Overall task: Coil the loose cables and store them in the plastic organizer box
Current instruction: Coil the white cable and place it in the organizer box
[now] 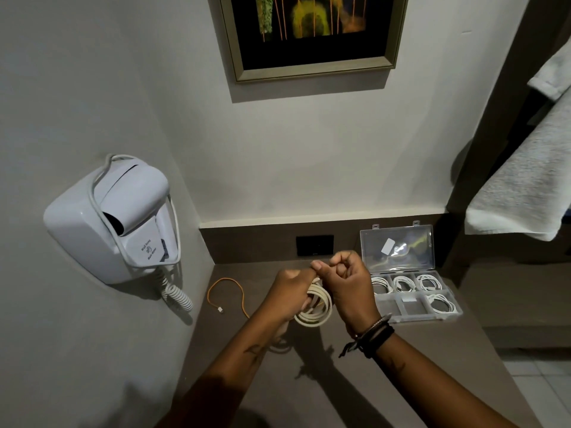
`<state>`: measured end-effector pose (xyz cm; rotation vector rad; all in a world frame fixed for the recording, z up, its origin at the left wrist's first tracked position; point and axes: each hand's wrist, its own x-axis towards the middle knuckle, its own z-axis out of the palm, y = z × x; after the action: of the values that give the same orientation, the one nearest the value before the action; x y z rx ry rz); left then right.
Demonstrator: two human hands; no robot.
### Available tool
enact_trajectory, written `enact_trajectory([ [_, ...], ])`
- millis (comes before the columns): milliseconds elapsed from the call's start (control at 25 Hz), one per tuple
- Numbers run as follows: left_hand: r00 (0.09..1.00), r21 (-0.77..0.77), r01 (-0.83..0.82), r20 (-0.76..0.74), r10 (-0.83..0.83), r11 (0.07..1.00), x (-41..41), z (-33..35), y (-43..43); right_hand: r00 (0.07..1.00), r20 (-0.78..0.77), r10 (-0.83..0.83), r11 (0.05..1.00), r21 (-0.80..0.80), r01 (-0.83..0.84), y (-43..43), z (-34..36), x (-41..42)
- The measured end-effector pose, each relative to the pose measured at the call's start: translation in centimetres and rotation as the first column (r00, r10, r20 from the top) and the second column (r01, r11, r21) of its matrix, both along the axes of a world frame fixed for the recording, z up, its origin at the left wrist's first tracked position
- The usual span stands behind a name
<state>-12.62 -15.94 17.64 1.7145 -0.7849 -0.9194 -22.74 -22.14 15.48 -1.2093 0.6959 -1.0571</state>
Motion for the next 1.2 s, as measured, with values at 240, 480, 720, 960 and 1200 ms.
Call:
enact_trajectory([
  [240, 0.909, 0.041, -0.233, -0.345, 0.233, 0.972, 0.0, -0.2, -1.5, 0.843, -0.427, -0.327, 0.747, -0.663, -0.046, 2.2, -0.4, -1.1],
  [480, 0.960, 0.049, -0.067, -0.268, 0.077, 0.997, 0.7, -0.5, -1.1, 0.838, -0.500, -0.217, 0.769, -0.617, -0.168, 2.2, -0.3, -0.8],
  [720, 0.805, -0.022, -0.011, 0.593, 0.022, 1.000, 1.6, -0.2, -1.1, 0.912, -0.408, 0.055, 0.952, -0.254, -0.171, 1.6, 0.3, 0.3],
  [960, 0.879, -0.112, 0.100, 0.475, -0.035, 0.989, 3.1, -0.9, -2.7, 0.870, 0.019, 0.493, 0.788, 0.415, -0.455, 0.2, 1.4, -0.7],
  [1200, 0.942, 0.003, 0.104, 0.321, -0.099, 0.995, 1.3, -5.3, -4.6, 0.883, -0.271, 0.384, 0.917, 0.223, -0.330, -0.1, -1.6, -2.5],
])
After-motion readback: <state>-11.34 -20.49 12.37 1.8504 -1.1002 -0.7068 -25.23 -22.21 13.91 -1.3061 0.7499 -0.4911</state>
